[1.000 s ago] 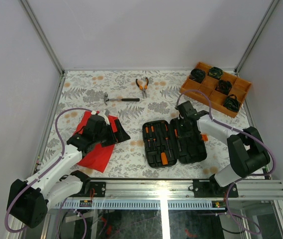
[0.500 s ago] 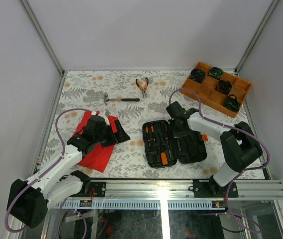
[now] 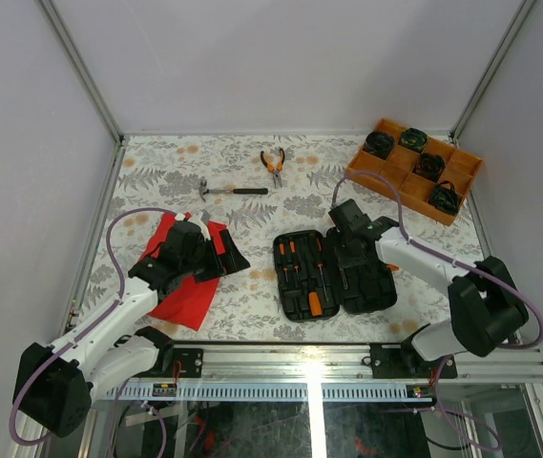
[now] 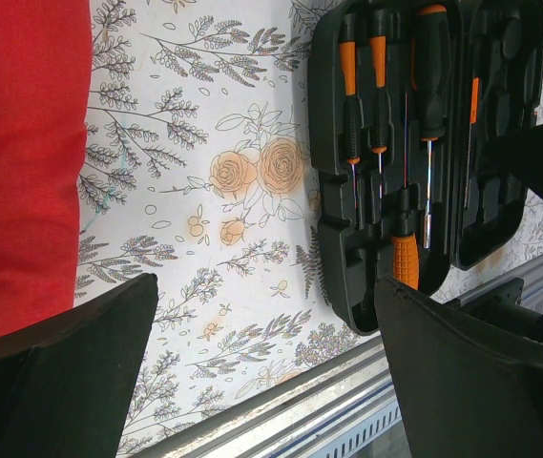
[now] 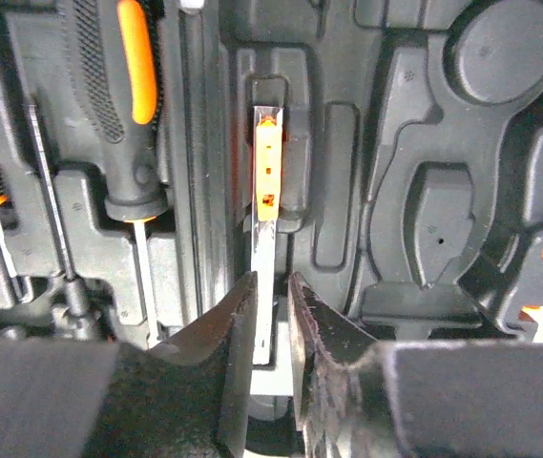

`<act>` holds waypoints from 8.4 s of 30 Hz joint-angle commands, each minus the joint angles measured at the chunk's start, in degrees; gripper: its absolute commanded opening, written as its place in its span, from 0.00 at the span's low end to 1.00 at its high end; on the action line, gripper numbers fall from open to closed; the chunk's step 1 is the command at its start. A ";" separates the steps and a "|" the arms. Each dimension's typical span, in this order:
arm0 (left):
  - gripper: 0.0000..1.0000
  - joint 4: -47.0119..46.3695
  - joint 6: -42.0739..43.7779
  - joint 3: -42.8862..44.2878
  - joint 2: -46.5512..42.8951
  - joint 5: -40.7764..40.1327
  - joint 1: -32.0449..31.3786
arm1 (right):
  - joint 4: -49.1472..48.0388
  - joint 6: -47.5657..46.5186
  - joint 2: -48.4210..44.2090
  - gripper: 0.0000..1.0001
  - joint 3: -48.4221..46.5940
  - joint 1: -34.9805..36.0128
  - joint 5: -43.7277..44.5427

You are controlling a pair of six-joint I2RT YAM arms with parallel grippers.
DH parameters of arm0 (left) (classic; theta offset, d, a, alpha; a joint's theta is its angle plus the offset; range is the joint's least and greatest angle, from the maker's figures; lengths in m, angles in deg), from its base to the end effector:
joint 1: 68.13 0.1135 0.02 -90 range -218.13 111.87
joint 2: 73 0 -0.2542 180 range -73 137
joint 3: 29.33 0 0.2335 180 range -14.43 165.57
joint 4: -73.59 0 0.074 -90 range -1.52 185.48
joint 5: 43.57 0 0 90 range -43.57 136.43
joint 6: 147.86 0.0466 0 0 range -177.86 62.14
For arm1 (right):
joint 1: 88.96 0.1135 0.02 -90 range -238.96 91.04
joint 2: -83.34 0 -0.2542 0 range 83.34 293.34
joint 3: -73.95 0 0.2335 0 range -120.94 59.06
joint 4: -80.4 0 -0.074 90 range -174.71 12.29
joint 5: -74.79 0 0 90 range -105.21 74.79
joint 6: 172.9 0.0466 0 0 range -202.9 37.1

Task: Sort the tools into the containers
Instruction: Place the utility knife in the storage box, then pick up the hammer at the center of the board.

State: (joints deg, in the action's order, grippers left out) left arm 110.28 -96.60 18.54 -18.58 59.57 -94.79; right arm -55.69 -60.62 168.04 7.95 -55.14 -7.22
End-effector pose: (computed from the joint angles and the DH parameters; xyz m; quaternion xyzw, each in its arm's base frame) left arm 0.1660 -0.0952 0.2118 -0.0508 0.9116 -0.3014 0.2750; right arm 0.2304 0.1465 0.1851 -0.0810 0.9660 0.0513 0.2403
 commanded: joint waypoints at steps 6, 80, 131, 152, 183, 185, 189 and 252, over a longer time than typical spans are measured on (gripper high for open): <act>0.94 -2.55 -0.11 -0.12 -0.65 1.22 -0.43 | -1.27 0.74 -8.84 0.31 0.27 0.45 1.33; 0.46 10.71 19.52 63.85 70.89 -19.00 22.68 | -9.77 5.39 -35.95 0.53 20.00 0.45 -13.33; 0.00 -4.38 14.18 31.55 16.04 -10.05 16.09 | -4.71 7.62 -51.28 0.59 12.43 0.45 0.21; 0.00 -8.15 12.45 15.54 -5.35 -7.41 -0.91 | -21.03 12.05 -45.13 0.71 10.43 0.54 -20.39; 0.00 -8.62 21.91 18.86 -4.18 -25.51 -19.55 | -42.43 14.72 -44.76 0.98 15.11 7.00 -20.07; 0.00 -8.39 22.31 18.84 -3.98 -25.25 -19.49 | -43.37 14.28 -42.48 0.97 13.49 7.00 -22.58; 0.00 -7.83 22.74 19.31 -2.97 -23.63 -19.49 | -44.79 14.66 -35.43 0.91 8.97 7.01 -31.67; 0.77 2.67 19.29 28.06 -9.19 -12.75 -19.51 | -54.70 -48.43 -36.93 0.00 19.83 10.65 -35.77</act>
State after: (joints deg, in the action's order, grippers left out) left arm 110.76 -74.16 43.63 -28.99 44.65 -114.17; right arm -106.90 -84.57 133.16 29.78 -44.76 -38.43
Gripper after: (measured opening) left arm 0.765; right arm 0.168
